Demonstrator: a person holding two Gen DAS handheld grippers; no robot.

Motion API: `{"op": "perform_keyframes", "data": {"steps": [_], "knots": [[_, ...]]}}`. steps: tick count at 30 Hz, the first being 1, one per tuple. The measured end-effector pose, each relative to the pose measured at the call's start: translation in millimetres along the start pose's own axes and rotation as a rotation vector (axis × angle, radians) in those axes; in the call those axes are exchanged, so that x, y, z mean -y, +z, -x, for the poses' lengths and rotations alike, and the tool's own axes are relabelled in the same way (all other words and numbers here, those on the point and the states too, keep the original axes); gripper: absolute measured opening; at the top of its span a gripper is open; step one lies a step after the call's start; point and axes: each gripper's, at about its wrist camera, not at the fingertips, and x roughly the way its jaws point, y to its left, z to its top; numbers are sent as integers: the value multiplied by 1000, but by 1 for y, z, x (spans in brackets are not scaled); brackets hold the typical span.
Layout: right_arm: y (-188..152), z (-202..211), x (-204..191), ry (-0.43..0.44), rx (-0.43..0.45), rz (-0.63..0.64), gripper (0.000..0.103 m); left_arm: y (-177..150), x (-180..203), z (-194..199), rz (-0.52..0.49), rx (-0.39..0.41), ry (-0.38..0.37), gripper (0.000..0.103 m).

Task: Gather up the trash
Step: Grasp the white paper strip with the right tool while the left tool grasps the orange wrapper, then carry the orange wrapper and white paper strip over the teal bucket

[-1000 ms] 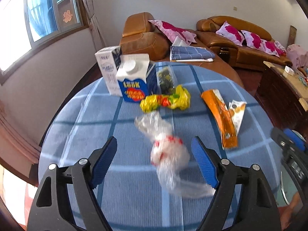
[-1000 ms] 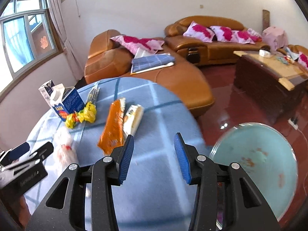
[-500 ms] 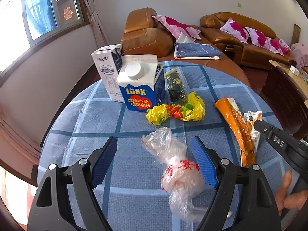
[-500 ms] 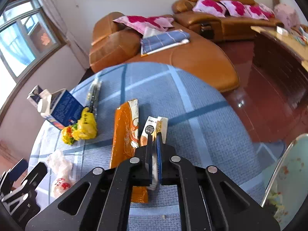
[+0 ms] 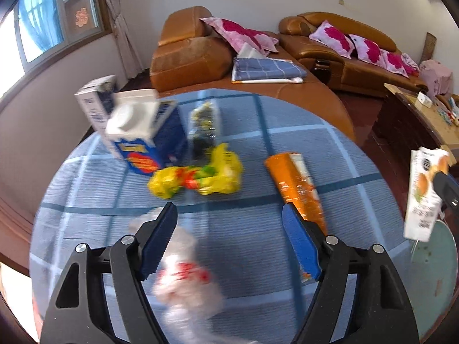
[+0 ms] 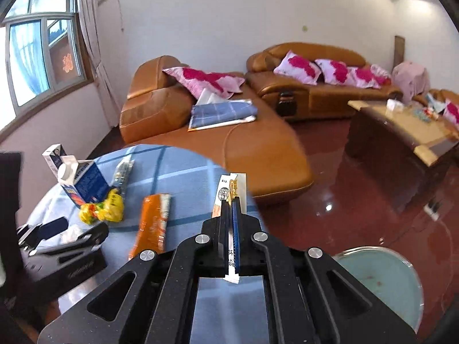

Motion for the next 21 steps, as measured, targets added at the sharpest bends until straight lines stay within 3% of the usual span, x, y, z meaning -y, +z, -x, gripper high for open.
{"op": "perform_keyframes", "data": {"steps": [6,8,12,13,14,15,21], "knots": [[-2,10,29,-13,9,-51,3,6,39,-27,-6,-38,-28,72],[-5,12,34,-10,10,-57,3,4,49,-38,-17,-71,-34,57],[-10,16,38,7,4,-75,3,-2,51,-54,6,-135,-83,44],[-11,16,38,10,4,-78,3,-3,52,-54,6,-125,-79,37],[-12,17,38,13,3,-80,3,-4,53,-53,-4,-123,-88,20],[-13,18,37,17,2,-83,3,-4,54,-51,-11,-124,-95,16],[-24,34,32,22,10,-89,3,-11,53,-27,-52,-77,-73,15]]}}
